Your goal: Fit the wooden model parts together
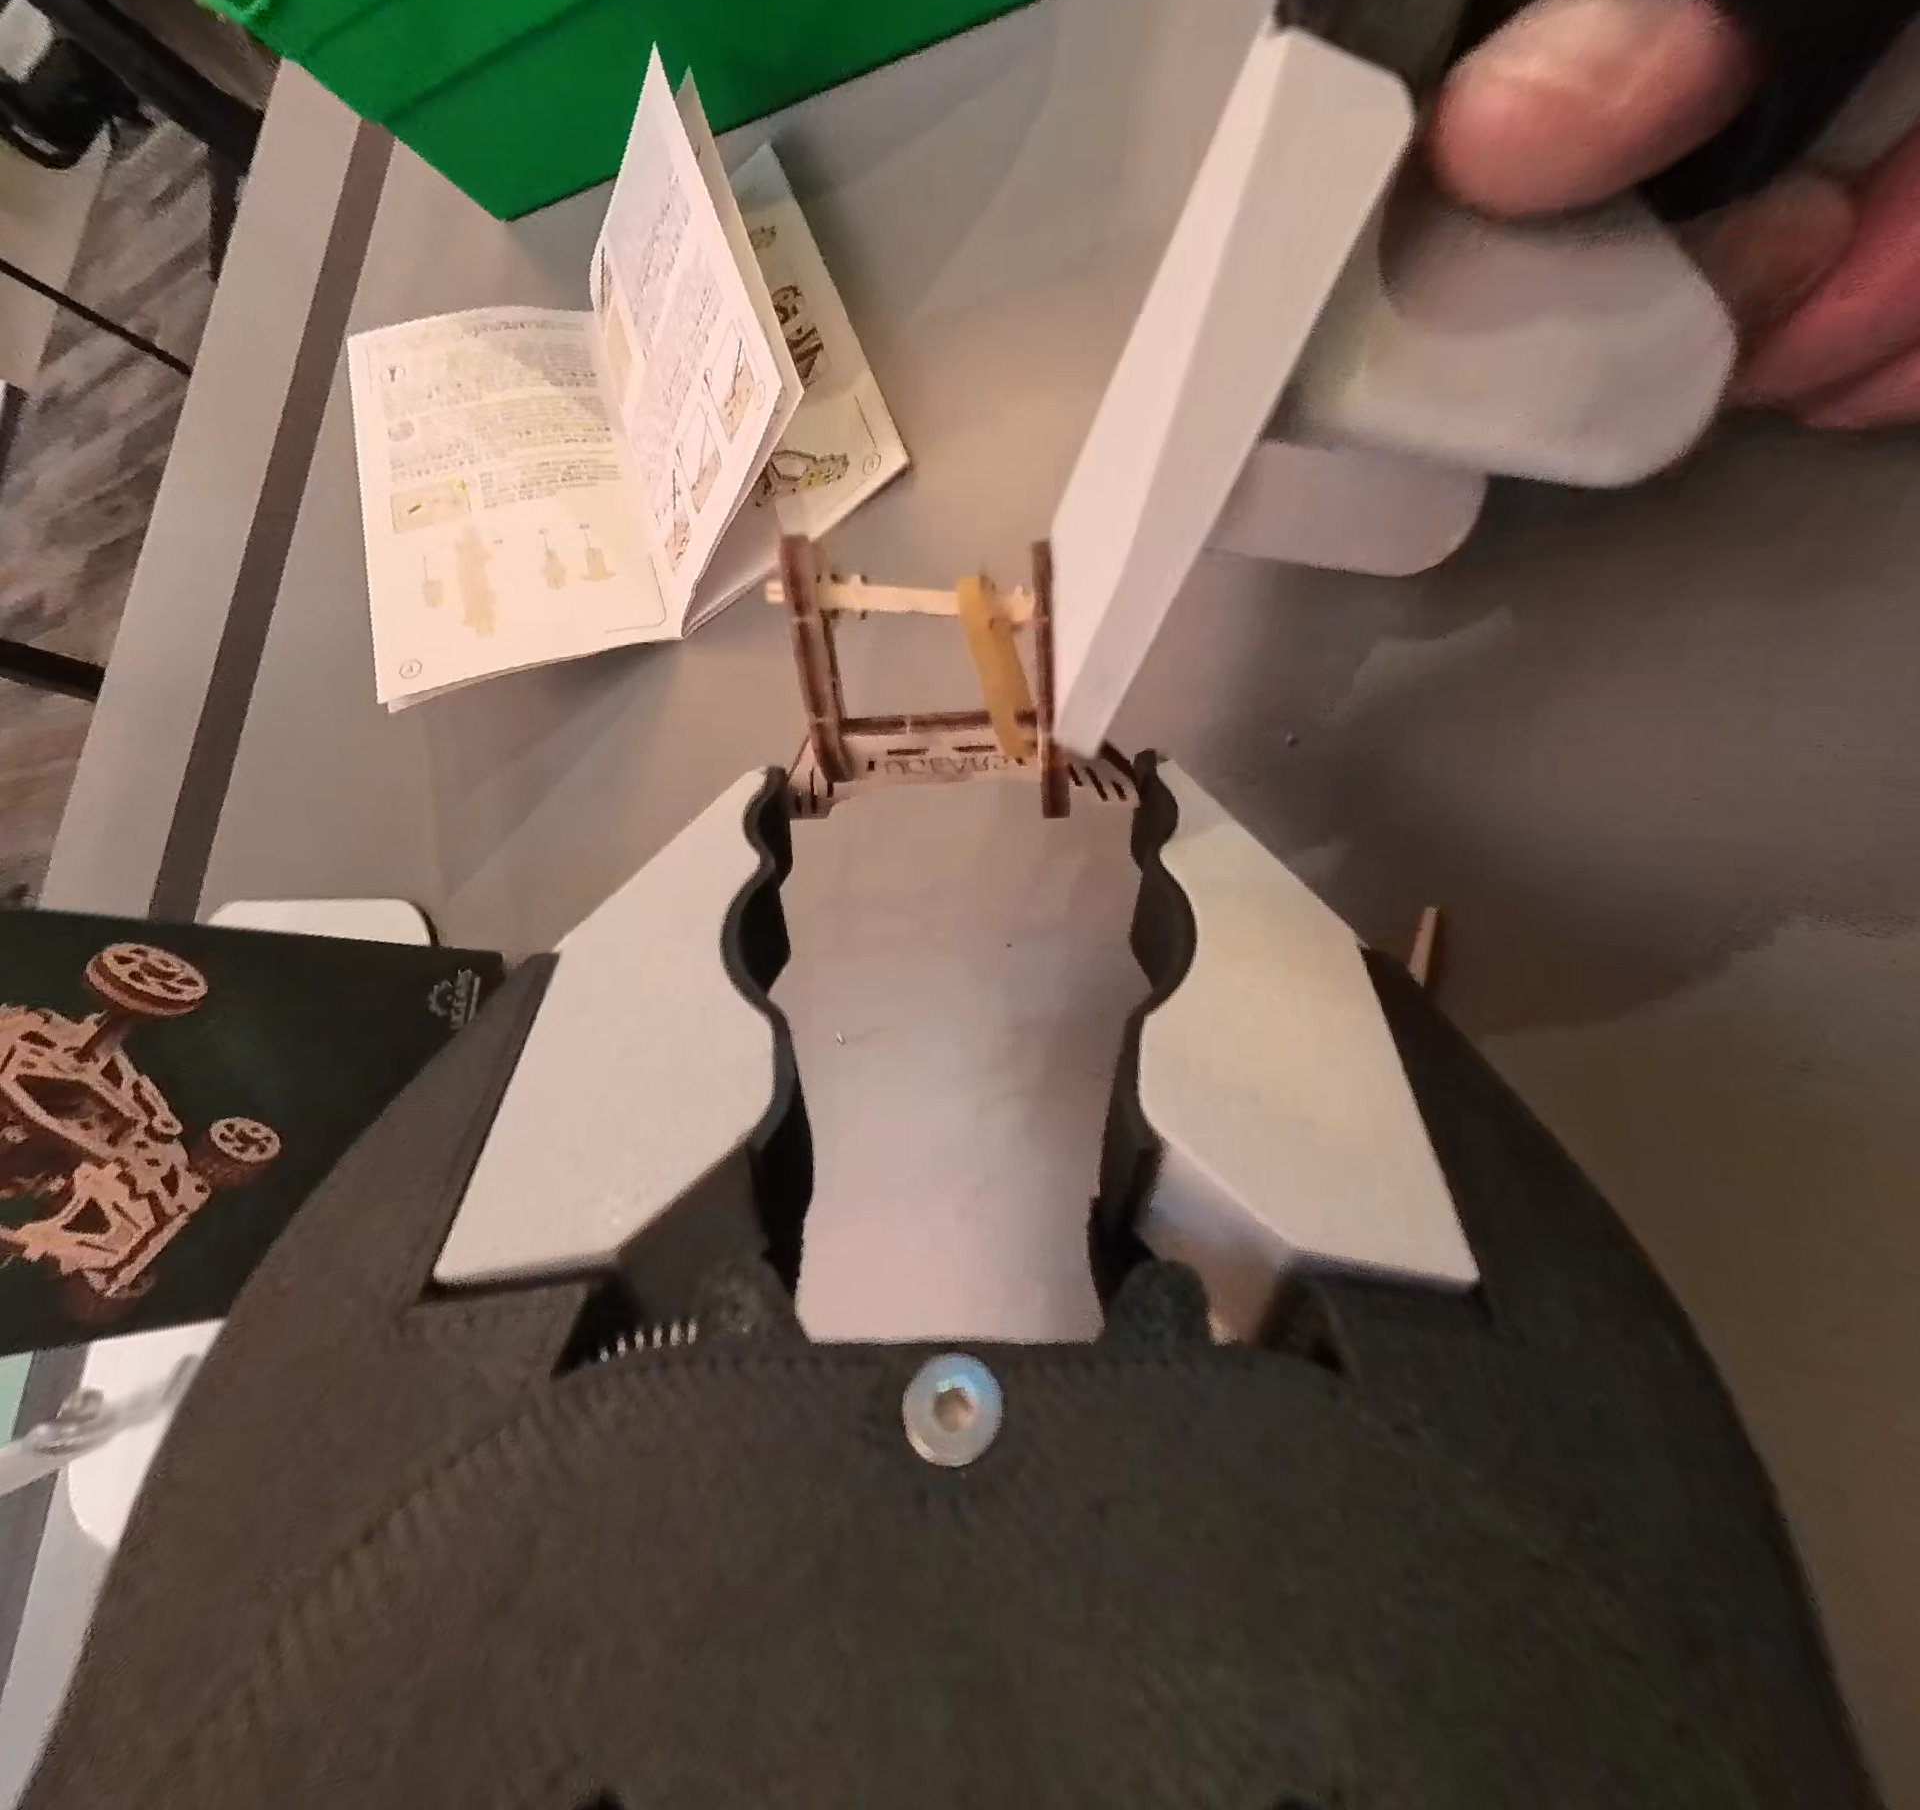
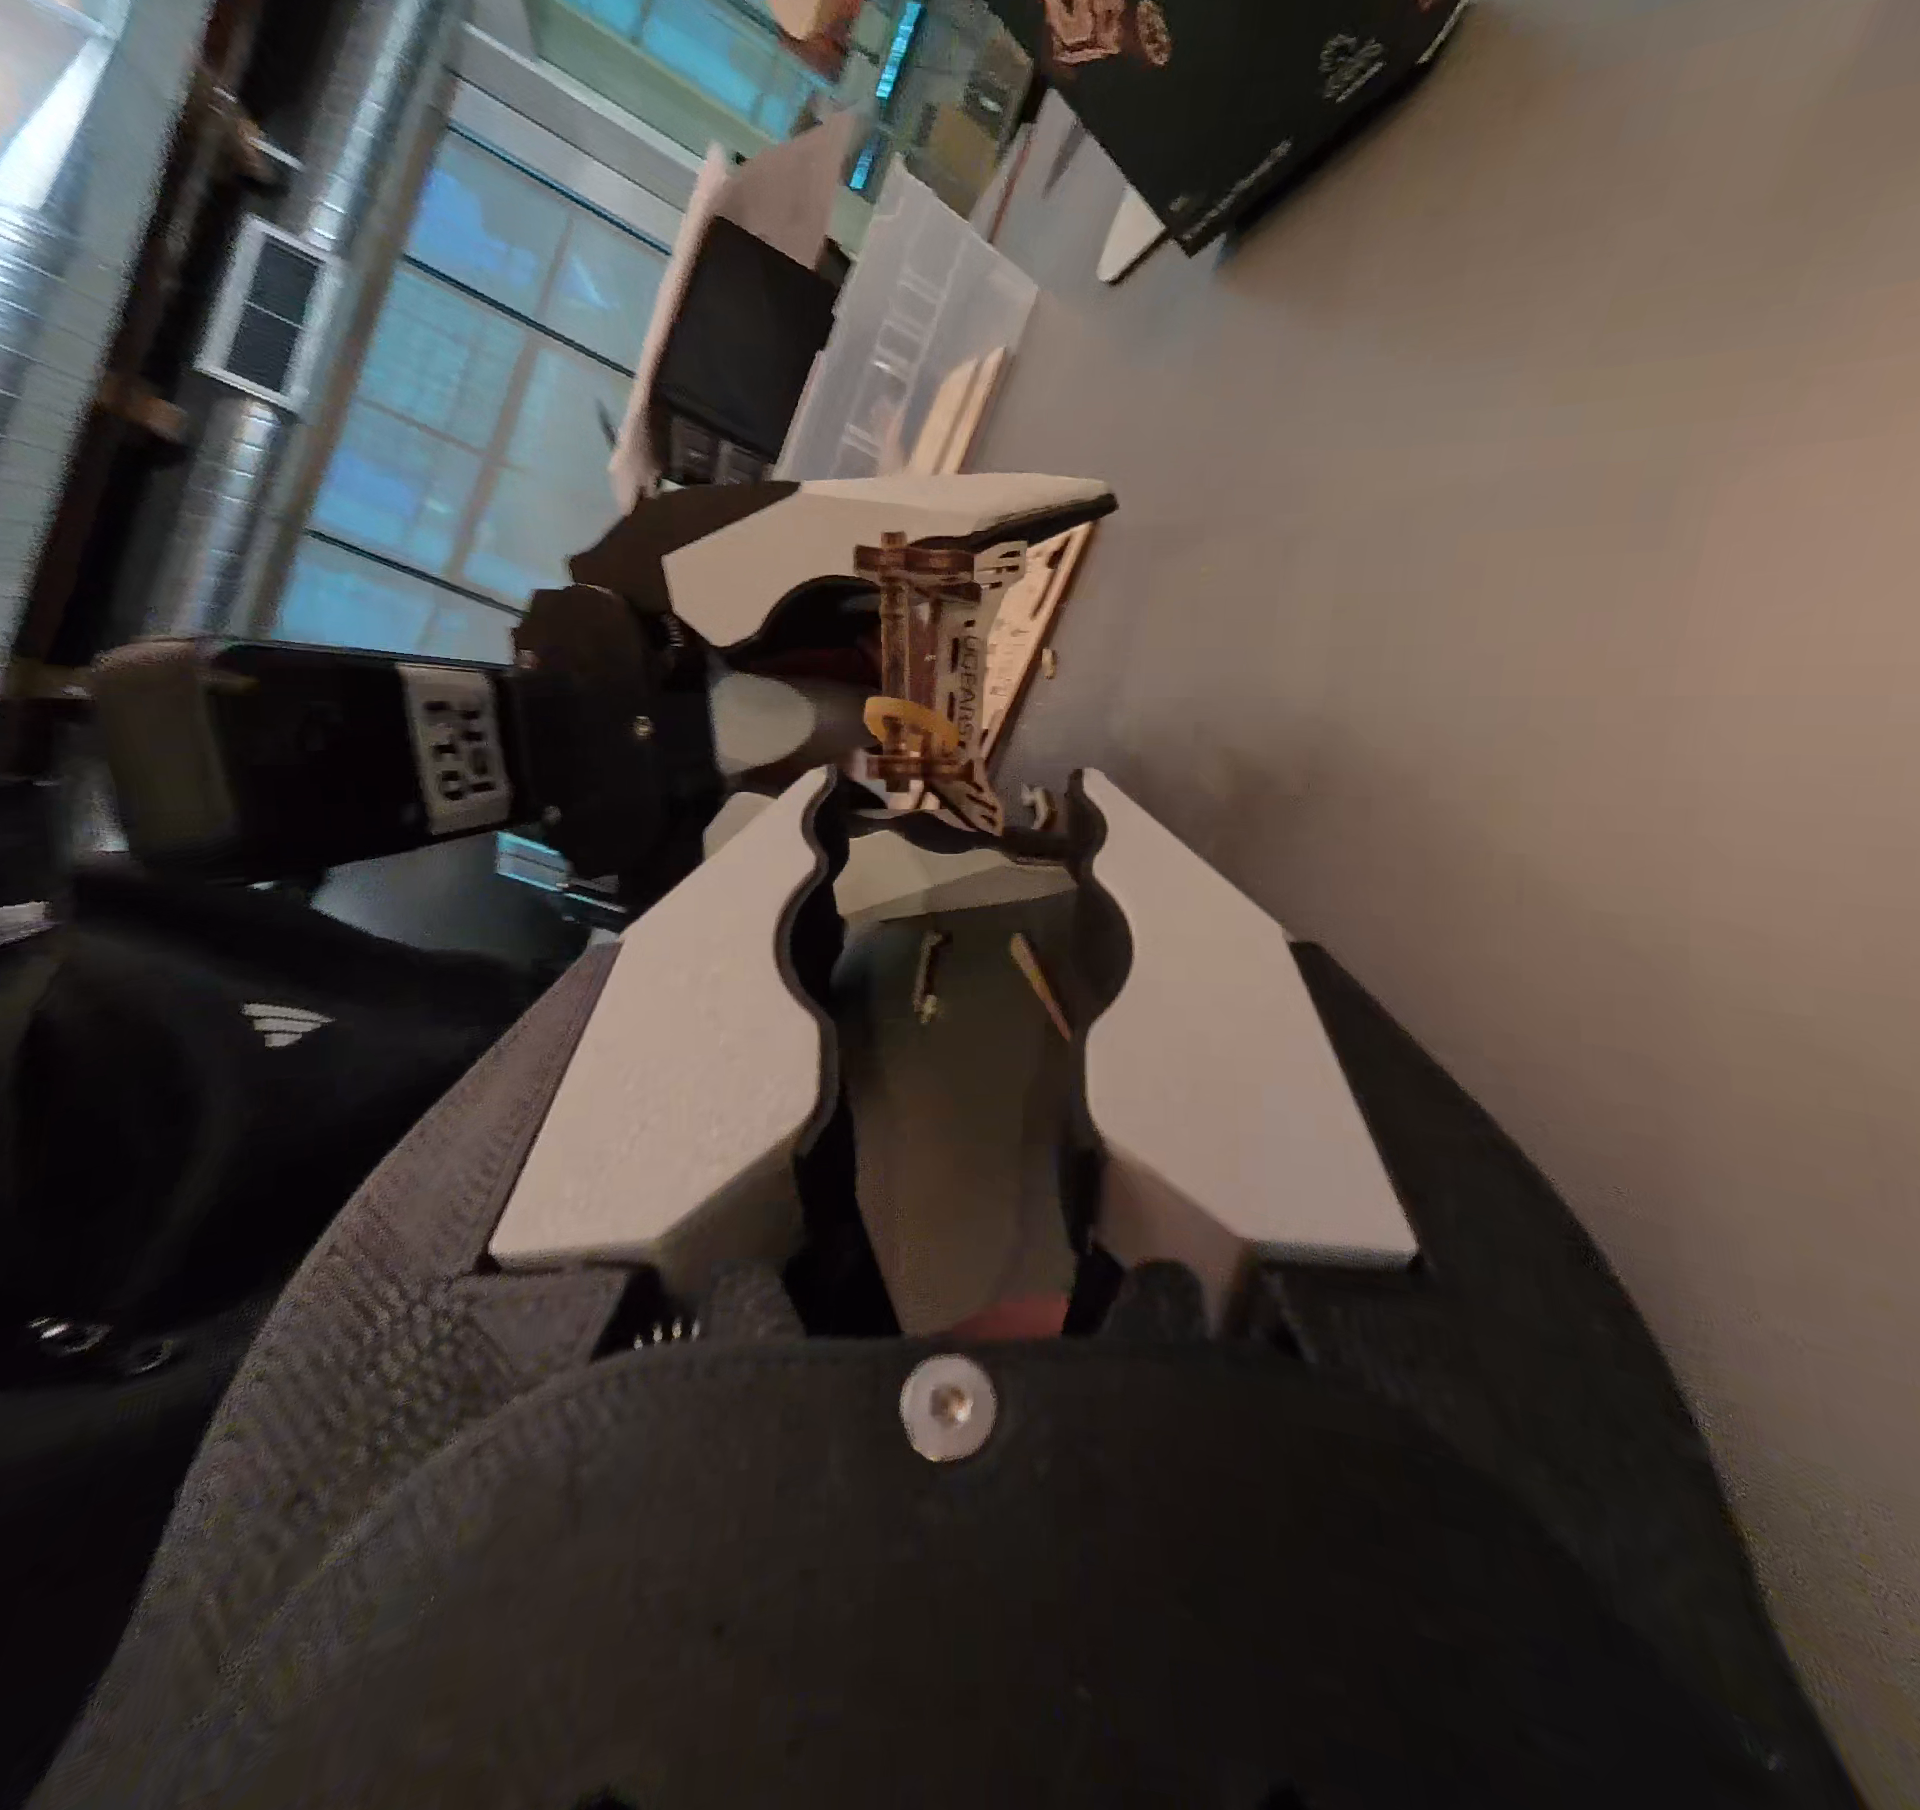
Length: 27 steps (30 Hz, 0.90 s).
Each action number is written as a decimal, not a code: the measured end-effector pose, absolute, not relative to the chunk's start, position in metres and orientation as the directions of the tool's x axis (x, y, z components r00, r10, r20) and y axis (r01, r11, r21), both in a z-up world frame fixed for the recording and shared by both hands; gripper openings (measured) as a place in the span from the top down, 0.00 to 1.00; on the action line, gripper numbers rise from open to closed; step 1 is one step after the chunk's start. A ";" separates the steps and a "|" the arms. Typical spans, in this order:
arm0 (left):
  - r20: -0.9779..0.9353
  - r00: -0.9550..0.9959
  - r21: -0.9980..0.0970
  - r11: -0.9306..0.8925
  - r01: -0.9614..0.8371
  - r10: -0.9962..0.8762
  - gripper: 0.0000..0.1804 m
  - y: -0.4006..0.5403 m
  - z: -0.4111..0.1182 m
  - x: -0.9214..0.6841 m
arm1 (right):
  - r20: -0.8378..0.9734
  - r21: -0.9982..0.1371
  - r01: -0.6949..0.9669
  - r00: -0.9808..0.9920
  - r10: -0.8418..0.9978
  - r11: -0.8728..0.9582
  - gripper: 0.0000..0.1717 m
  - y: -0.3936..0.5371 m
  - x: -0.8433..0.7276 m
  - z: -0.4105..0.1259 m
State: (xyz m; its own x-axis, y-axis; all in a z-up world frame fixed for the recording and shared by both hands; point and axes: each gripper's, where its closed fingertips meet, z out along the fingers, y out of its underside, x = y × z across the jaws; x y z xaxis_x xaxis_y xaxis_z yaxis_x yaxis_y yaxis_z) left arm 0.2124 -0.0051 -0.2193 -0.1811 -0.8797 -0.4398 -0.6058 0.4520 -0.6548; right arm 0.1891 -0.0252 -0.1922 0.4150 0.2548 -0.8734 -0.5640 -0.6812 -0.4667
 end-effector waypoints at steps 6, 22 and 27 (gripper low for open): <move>-0.454 -0.176 -0.591 0.443 -0.674 -0.874 0.64 -0.003 -0.230 0.212 | -0.801 -0.543 -0.502 0.550 0.236 -0.673 0.77 -0.022 0.189 -0.202; -0.478 -0.198 -0.534 0.463 -0.707 -0.855 0.64 -0.003 -0.240 0.211 | -0.769 -0.563 -0.473 0.600 0.221 -0.678 0.90 -0.022 0.194 -0.210; -0.465 -0.201 -0.540 0.456 -0.707 -0.862 0.64 -0.004 -0.241 0.212 | -0.782 -0.553 -0.469 0.578 0.234 -0.688 0.90 -0.023 0.195 -0.211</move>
State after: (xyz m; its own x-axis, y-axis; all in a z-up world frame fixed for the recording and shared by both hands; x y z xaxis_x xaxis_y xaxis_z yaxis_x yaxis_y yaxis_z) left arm 0.2119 -0.0041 -0.2408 -0.2009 -0.8622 -0.4651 -0.7071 0.4562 -0.5403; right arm 0.1954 -0.0231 -0.2105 0.5781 0.2344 -0.7816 -0.4690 -0.6884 -0.5534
